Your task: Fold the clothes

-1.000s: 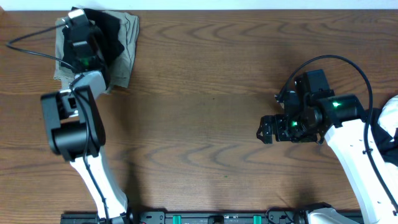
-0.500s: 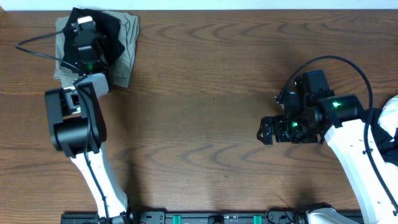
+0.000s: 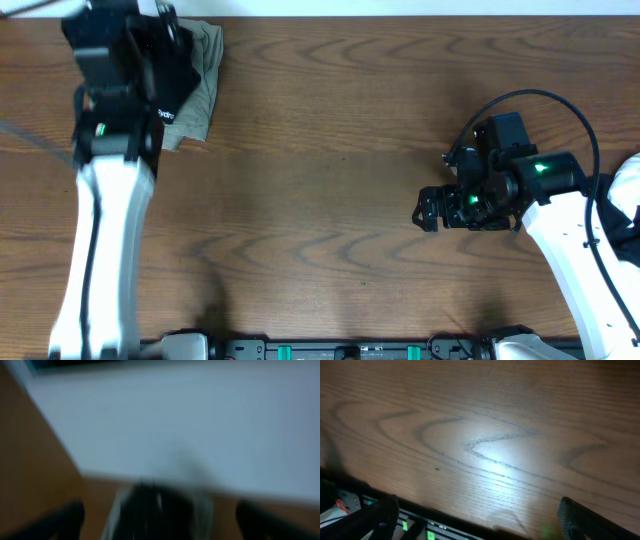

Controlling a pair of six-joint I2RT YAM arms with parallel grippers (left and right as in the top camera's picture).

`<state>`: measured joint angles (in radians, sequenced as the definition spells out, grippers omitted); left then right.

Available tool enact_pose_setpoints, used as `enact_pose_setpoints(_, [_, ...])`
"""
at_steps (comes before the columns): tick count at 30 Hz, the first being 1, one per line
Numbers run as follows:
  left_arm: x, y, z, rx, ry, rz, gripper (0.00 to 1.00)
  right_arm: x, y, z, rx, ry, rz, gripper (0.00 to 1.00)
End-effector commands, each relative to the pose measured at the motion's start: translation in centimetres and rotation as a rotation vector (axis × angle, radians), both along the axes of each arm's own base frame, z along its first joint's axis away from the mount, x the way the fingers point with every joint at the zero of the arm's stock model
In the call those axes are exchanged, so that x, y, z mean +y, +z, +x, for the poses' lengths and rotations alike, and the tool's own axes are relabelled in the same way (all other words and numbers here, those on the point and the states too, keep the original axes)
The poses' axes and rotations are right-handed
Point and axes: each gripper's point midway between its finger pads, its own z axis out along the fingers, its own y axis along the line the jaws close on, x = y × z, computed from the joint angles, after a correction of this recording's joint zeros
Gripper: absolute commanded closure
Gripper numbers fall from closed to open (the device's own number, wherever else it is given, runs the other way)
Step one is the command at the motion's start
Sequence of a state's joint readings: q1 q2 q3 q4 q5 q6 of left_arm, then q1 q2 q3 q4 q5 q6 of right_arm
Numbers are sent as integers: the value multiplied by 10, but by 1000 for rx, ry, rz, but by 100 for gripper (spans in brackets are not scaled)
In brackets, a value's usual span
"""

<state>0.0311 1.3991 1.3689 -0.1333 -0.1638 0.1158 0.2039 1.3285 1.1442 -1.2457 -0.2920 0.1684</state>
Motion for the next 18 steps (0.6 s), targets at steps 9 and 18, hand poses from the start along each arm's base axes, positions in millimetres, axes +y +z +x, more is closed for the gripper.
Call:
enact_pose_setpoints(9, [-121, 15, -158, 174, -472, -267, 2, 8, 6, 0, 19, -49, 61, 1])
enact_pose_setpoints(18, [-146, -52, -224, 546, -575, -385, 2, 9, 7, 5, 13, -94, 70, 1])
